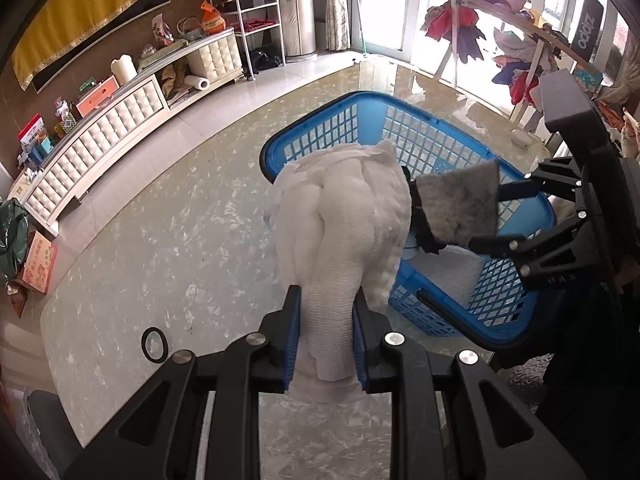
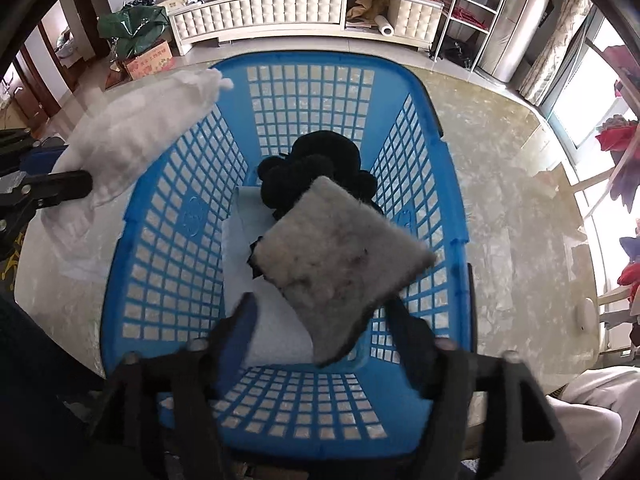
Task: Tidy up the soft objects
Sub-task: 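Open the right tool to drop the felt square into the basket, then lower the white waffle towel into the basket and open the left tool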
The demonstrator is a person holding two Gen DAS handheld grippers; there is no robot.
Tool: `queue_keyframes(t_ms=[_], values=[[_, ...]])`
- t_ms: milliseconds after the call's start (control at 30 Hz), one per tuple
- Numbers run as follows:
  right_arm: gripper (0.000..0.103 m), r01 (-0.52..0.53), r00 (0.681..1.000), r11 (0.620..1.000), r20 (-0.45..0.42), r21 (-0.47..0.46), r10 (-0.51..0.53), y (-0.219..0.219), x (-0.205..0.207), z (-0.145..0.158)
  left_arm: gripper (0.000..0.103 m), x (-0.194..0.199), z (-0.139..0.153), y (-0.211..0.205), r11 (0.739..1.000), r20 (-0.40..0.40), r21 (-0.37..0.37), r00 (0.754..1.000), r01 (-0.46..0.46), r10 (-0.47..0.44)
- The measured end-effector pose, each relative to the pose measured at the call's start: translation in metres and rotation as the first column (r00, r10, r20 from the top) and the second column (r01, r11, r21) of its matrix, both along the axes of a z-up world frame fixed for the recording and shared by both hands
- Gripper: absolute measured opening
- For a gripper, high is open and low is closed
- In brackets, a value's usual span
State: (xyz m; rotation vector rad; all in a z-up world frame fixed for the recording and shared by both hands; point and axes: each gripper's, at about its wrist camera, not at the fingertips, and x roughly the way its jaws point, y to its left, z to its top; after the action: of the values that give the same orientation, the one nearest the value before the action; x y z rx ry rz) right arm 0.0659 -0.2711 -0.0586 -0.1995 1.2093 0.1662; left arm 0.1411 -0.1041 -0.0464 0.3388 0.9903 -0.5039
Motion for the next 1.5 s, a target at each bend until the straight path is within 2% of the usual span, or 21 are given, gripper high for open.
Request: queue_keyframes(t_ms=[100, 167, 333, 533, 800, 1100, 1333, 1500], values=[[0.098, 0.0, 1.0, 1.0, 0.03, -0.019, 0.0, 0.0, -0.006, 0.008, 0.021, -0.003, 0.004, 0.0, 1.0, 0.004, -0.014, 1.0, 0.008, -0.008], [0.103, -0.004, 0.999, 1.0, 0.052, -0.016, 0.004, -0.001, -0.011, 0.014, 0.021, -0.004, 0.008, -0.001, 1.0, 0.012, -0.027, 1.0, 0.015, -0.015], [0.103, -0.018, 0.995, 1.0, 0.096, 0.007, 0.017, -0.005, -0.02, 0.027, 0.021, -0.004, 0.017, -0.005, 0.999, 0.018, -0.044, 1.0, 0.019, -0.019], [0.103, -0.011, 0.979, 1.0, 0.203, -0.003, 0.011, -0.016, -0.024, 0.04, 0.021, -0.006, 0.02, -0.013, 0.998, 0.003, -0.059, 1.0, 0.004, -0.004], [0.103, 0.043, 0.964, 0.999, 0.261, 0.025, -0.048, -0.04, -0.022, 0.039, 0.021, -0.009, 0.029, -0.043, 0.999, 0.008, -0.014, 0.999, 0.041, -0.041], [0.103, 0.104, 0.961, 0.991, 0.247, 0.08, -0.12, -0.067, -0.023, 0.038, 0.021, 0.0, 0.008, -0.092, 0.993, -0.048, 0.041, 0.993, 0.11, -0.108], [0.103, 0.124, 0.961, 0.987, 0.236, 0.1, -0.145, -0.065, -0.027, 0.037, 0.021, 0.005, -0.016, -0.12, 0.987, -0.098, 0.066, 0.985, 0.147, -0.14], [0.103, 0.131, 0.962, 0.987, 0.229, 0.095, -0.15, -0.065, -0.029, 0.036, 0.021, 0.011, -0.034, -0.129, 0.985, -0.128, 0.098, 0.983, 0.143, -0.131]])
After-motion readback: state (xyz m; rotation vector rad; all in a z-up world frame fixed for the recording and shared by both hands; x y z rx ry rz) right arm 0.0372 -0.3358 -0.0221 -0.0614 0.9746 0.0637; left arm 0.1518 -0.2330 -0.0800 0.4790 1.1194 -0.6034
